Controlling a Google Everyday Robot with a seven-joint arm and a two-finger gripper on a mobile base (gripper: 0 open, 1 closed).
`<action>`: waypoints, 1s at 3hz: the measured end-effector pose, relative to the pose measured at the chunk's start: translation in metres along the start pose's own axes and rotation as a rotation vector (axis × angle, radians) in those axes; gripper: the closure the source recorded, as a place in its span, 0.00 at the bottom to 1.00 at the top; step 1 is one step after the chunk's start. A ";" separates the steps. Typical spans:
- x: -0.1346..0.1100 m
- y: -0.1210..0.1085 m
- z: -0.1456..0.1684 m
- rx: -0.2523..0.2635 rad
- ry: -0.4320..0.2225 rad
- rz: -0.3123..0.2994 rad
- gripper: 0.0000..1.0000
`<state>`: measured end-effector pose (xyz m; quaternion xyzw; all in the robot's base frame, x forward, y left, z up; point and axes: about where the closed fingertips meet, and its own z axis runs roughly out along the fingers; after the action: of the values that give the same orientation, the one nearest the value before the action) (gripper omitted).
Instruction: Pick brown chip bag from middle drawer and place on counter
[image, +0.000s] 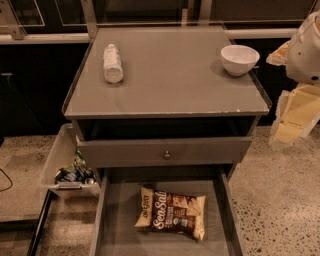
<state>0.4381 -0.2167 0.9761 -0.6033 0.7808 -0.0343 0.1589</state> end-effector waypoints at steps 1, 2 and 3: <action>0.000 0.000 0.000 0.000 0.000 0.000 0.00; -0.004 -0.001 0.016 -0.015 -0.023 0.047 0.00; -0.010 0.010 0.054 -0.044 -0.052 0.095 0.00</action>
Offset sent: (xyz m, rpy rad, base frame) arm 0.0151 0.0130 -0.0381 0.0923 0.0577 -0.0848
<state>0.4462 -0.1973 0.9243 -0.5697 0.8046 0.0059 0.1671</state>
